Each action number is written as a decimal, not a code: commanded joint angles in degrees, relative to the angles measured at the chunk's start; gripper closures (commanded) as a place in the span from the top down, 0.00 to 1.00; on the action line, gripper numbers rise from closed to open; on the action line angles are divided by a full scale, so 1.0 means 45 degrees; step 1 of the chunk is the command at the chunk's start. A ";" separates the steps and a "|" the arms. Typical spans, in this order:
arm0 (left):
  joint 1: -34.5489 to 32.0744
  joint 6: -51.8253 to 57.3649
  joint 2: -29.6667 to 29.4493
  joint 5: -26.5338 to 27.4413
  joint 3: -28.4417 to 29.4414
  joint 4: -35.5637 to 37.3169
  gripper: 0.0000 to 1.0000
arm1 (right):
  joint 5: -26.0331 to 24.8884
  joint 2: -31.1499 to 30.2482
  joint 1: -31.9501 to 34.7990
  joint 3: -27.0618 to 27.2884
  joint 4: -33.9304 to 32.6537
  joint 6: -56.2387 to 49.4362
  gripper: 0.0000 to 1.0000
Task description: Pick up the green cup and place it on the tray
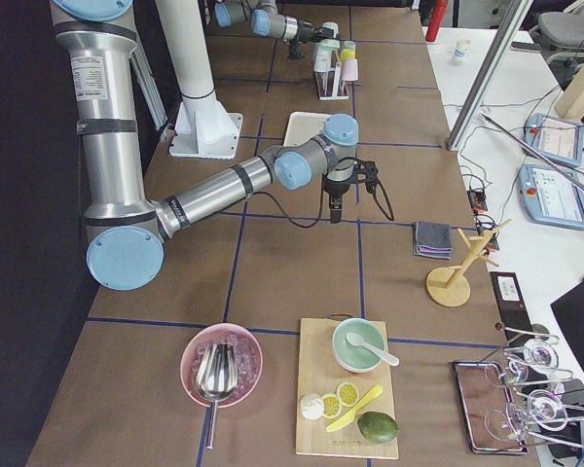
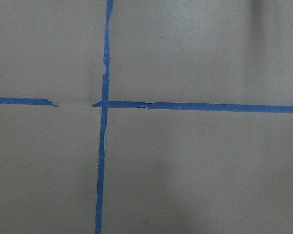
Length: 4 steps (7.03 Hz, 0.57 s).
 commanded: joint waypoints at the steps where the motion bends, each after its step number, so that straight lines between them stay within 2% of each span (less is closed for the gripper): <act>1: -0.0171 -0.3516 -0.0060 -0.0975 0.0057 -0.2258 0.11 | -0.0020 0.0079 0.0033 -0.0004 0.0000 -0.0017 1.00; 2: -0.0171 -0.5046 -0.0041 -0.2003 0.0057 -0.3269 0.10 | -0.0059 0.0118 0.0053 -0.0004 0.0019 -0.0018 1.00; 4: -0.0132 -0.7546 -0.0060 -0.2635 0.0560 -0.5787 0.10 | -0.0060 0.0157 0.0092 -0.0004 0.0019 -0.0018 1.00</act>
